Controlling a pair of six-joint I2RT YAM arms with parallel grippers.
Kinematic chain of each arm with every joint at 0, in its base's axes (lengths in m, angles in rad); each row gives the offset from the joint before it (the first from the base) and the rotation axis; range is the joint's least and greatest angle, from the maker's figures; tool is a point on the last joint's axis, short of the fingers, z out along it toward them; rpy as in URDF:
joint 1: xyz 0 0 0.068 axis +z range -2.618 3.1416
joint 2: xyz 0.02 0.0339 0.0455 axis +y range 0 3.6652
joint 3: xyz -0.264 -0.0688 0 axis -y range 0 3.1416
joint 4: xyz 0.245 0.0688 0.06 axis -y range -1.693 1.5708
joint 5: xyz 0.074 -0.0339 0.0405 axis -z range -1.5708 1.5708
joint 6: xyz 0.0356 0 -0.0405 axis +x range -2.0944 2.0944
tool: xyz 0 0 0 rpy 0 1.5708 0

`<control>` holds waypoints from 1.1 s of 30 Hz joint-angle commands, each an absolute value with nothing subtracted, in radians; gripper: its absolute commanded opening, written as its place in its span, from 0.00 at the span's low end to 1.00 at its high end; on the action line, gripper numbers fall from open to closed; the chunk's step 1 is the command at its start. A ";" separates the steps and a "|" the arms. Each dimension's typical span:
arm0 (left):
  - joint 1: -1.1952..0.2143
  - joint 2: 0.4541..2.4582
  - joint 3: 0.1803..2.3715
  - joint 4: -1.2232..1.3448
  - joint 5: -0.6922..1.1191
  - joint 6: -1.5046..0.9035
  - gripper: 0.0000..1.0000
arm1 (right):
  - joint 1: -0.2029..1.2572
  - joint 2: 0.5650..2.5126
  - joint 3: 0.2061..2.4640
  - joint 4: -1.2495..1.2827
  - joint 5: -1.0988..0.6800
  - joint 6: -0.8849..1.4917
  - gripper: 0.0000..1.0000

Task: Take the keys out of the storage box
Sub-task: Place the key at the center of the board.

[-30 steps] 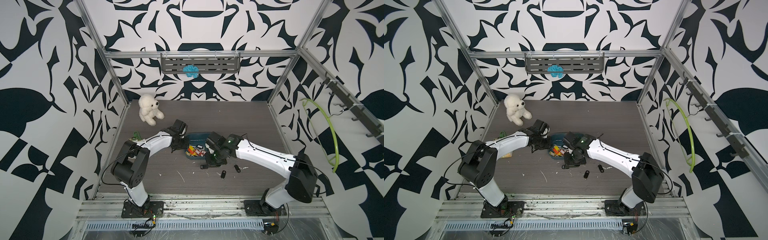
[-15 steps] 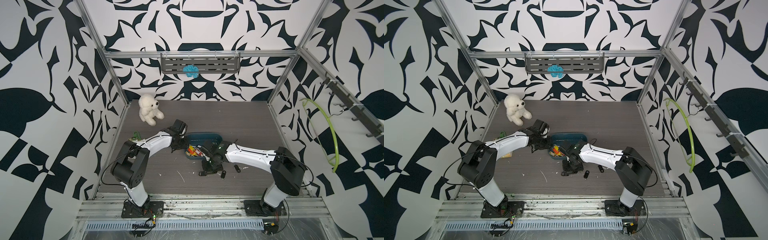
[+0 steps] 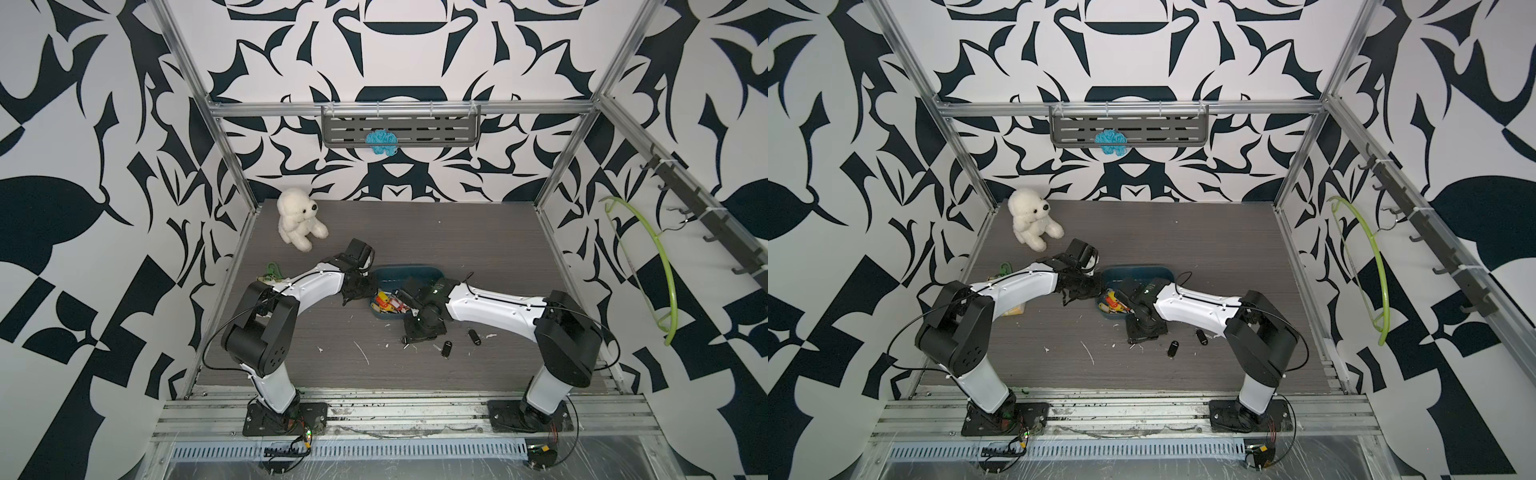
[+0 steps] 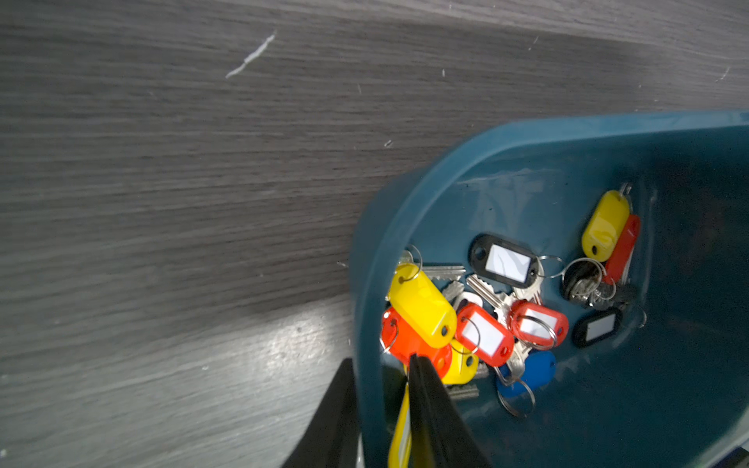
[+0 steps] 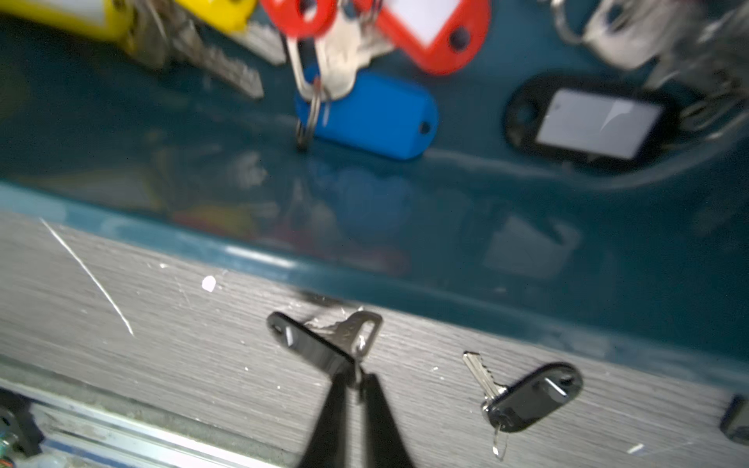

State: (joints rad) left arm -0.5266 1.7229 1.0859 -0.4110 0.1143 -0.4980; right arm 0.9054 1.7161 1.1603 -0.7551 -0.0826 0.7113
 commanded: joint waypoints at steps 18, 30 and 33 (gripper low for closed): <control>-0.529 1.696 1.078 -0.405 0.132 -0.500 0.26 | 0.724 1.699 1.647 -1.045 0.032 0.546 0.40; -0.529 1.713 1.098 -0.416 0.135 -0.486 0.26 | 0.632 2.035 1.901 -1.038 -0.132 0.592 0.38; -0.529 1.719 1.097 -0.413 0.135 -0.483 0.26 | 0.631 2.058 1.879 -1.015 -0.135 0.624 0.38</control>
